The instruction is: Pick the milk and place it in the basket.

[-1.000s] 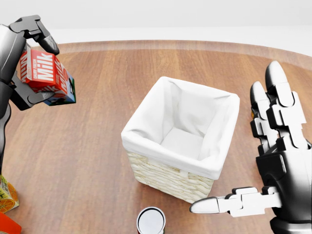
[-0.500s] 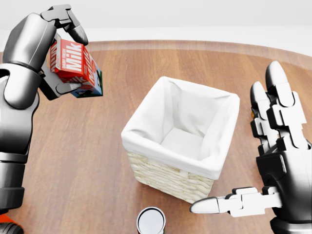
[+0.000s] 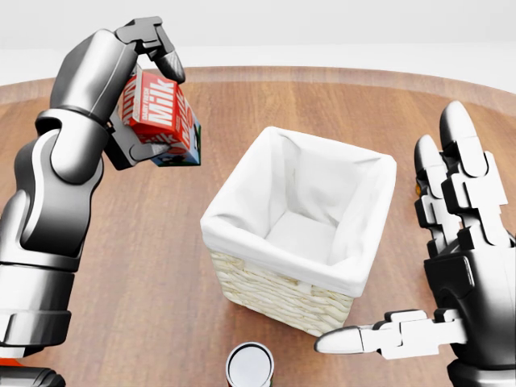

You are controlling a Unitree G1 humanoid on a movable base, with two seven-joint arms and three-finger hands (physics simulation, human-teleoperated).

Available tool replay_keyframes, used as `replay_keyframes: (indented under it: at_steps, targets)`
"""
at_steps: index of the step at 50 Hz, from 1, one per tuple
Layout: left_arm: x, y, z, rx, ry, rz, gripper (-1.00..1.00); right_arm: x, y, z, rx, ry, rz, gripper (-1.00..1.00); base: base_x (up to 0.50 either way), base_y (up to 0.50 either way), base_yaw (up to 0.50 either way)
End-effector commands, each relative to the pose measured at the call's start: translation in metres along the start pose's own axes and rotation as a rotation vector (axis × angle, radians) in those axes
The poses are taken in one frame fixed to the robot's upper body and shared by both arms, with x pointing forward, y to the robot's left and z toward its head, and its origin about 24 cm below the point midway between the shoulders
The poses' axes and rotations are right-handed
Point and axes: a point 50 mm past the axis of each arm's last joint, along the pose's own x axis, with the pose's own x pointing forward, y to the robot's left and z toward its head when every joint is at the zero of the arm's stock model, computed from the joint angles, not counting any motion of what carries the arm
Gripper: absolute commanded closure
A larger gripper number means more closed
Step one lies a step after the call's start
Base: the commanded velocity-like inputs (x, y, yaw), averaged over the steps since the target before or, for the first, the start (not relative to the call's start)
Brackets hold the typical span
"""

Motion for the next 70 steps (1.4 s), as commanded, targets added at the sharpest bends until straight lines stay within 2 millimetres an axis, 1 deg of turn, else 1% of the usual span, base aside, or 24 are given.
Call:
replay_keyframes:
  at_steps: [1, 8, 16, 21, 29, 42, 47, 51, 63, 70]
  targets:
    - [0.002, 0.005, 0.015, -0.014, -0.046, 0.050, 1.00, 0.000, 0.000, 0.000, -0.001, 0.000, 0.000, -1.00, 0.00, 0.00, 0.00]
    - [0.002, -0.001, 0.029, -0.022, -0.075, 0.035, 1.00, 0.000, -0.001, 0.000, 0.000, -0.001, -0.002, -1.00, 0.00, 0.00, 0.00]
    - [0.002, -0.009, 0.038, -0.030, -0.095, 0.020, 1.00, 0.000, -0.001, 0.000, 0.000, -0.002, 0.000, -1.00, 0.00, 0.00, 0.00]
    - [0.000, -0.014, 0.048, -0.036, -0.116, 0.007, 1.00, 0.000, -0.001, 0.002, 0.001, -0.007, -0.001, -1.00, 0.00, 0.00, 0.00]
    - [0.001, -0.015, 0.055, -0.073, -0.122, 0.006, 1.00, 0.000, -0.001, 0.002, 0.000, -0.009, -0.001, -1.00, 0.00, 0.00, 0.00]
    - [-0.001, -0.026, 0.064, -0.085, -0.141, -0.013, 1.00, 0.000, -0.001, 0.002, 0.000, -0.009, -0.002, -1.00, 0.00, 0.00, 0.00]
    - [0.001, -0.034, 0.072, -0.102, -0.160, -0.034, 1.00, 0.000, -0.001, 0.002, 0.000, -0.011, -0.002, -1.00, 0.00, 0.00, 0.00]
    - [0.003, -0.040, 0.075, -0.099, -0.164, -0.042, 1.00, 0.000, -0.001, 0.003, 0.001, -0.014, -0.002, -1.00, 0.00, 0.00, 0.00]
    - [0.009, -0.057, 0.094, -0.111, -0.196, -0.073, 1.00, -0.001, -0.001, 0.004, 0.003, -0.014, -0.001, -1.00, 0.00, 0.00, 0.00]
    - [0.015, -0.062, 0.103, -0.118, -0.201, -0.086, 1.00, -0.001, -0.001, 0.004, 0.002, -0.014, -0.001, -1.00, 0.00, 0.00, 0.00]
